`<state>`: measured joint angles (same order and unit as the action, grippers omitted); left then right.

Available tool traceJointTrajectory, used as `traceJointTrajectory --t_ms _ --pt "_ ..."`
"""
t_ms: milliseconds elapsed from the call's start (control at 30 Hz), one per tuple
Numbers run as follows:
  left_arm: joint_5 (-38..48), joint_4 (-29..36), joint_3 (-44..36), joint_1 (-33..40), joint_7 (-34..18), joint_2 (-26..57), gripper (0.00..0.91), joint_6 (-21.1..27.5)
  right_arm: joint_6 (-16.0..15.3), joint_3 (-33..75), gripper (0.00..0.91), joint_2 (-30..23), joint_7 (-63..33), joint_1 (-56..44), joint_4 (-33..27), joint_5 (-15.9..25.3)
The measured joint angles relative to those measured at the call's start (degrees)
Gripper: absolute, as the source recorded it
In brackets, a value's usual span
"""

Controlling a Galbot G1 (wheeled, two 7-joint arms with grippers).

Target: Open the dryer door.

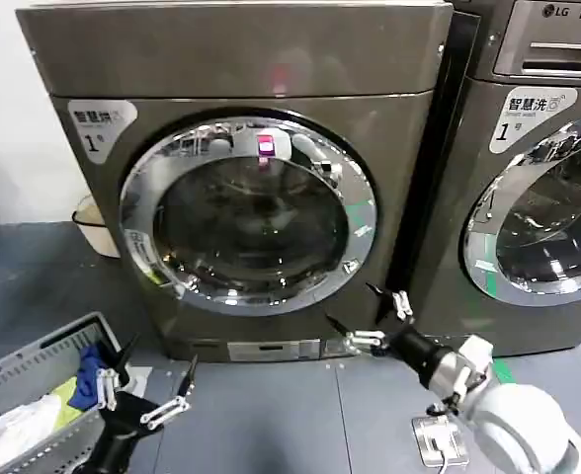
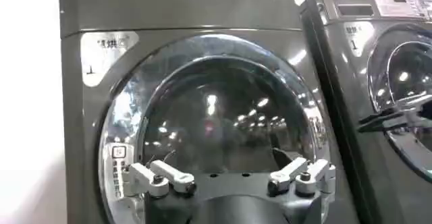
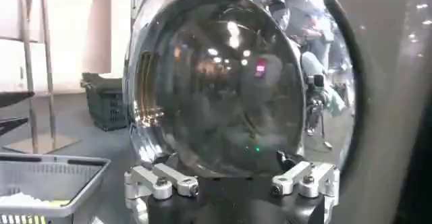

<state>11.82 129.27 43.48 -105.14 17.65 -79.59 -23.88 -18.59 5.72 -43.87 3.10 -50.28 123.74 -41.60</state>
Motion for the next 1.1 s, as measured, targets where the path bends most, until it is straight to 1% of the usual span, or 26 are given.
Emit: traceJointTrajectory --t_ms 267,567,700,900,1100 --pt "-1.2 0.2 -0.2 -0.4 0.0 -1.3 0.907 -0.5 -2.3 -8.4 0.907 -1.8 -2.5 10.1 -3.1 -3.8" --pt "-1.2 0.2 0.2 -0.3 0.0 -2.0 0.907 -0.7 -3.2 -16.6 0.907 -5.5 -3.7 19.4 -6.4 -5.1" --pt "-1.5 0.2 0.5 -0.3 0.0 -2.3 0.907 -0.7 -3.4 -19.3 0.907 -7.0 -4.1 22.3 -7.6 -5.2" --pt "-1.5 0.2 1.1 -0.5 0.0 -2.8 0.907 -0.9 -4.3 -23.3 0.907 -9.9 -4.3 26.2 -9.7 -6.9" --pt "-1.5 0.2 1.6 -0.4 0.0 -3.2 0.907 -0.9 -4.4 -26.6 0.907 -12.1 -4.4 29.0 -11.2 -7.0"
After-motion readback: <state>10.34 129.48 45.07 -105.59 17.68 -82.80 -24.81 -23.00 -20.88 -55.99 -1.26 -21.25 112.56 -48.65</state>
